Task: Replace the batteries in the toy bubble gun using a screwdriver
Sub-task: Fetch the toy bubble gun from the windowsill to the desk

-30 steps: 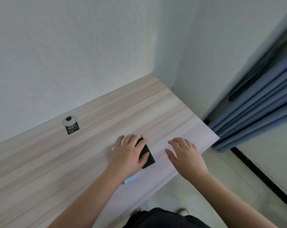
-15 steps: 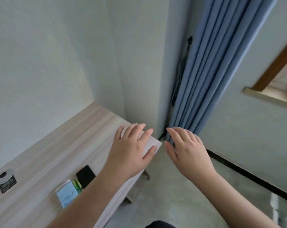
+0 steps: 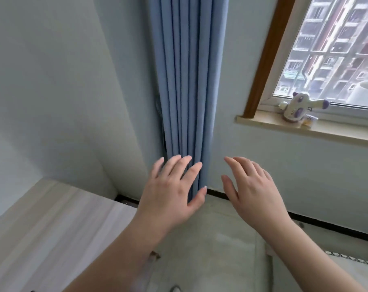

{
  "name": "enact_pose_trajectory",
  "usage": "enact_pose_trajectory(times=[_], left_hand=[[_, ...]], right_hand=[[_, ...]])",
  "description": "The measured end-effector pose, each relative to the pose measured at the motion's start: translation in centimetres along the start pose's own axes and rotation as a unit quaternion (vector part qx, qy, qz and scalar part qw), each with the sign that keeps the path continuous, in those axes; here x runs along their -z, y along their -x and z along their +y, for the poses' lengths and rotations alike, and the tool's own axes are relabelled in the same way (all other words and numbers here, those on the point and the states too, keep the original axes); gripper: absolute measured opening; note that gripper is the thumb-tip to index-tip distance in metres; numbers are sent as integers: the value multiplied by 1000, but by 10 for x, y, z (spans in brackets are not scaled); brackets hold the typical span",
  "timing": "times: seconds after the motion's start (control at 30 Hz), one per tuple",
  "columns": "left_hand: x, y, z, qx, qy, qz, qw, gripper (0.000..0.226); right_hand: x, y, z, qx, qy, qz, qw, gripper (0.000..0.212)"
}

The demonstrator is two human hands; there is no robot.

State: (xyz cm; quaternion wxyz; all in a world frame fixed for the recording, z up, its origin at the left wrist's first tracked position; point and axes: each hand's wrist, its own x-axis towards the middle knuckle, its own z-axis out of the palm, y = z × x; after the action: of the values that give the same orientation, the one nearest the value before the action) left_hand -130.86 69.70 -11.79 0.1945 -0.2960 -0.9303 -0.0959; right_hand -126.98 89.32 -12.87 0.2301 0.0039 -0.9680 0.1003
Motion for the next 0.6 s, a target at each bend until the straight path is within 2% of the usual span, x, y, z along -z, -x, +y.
enact_pose_trajectory(times=[0.33,0.6], left_hand=[[-61,-111,12,-95,47,-29,994,56],[-106,-207,46,-200,82,-61,974,57]], right_hand=[[-8,-46,68,-90,80,11,993,50],[-6,-71,133,-202,121,37,971,52]])
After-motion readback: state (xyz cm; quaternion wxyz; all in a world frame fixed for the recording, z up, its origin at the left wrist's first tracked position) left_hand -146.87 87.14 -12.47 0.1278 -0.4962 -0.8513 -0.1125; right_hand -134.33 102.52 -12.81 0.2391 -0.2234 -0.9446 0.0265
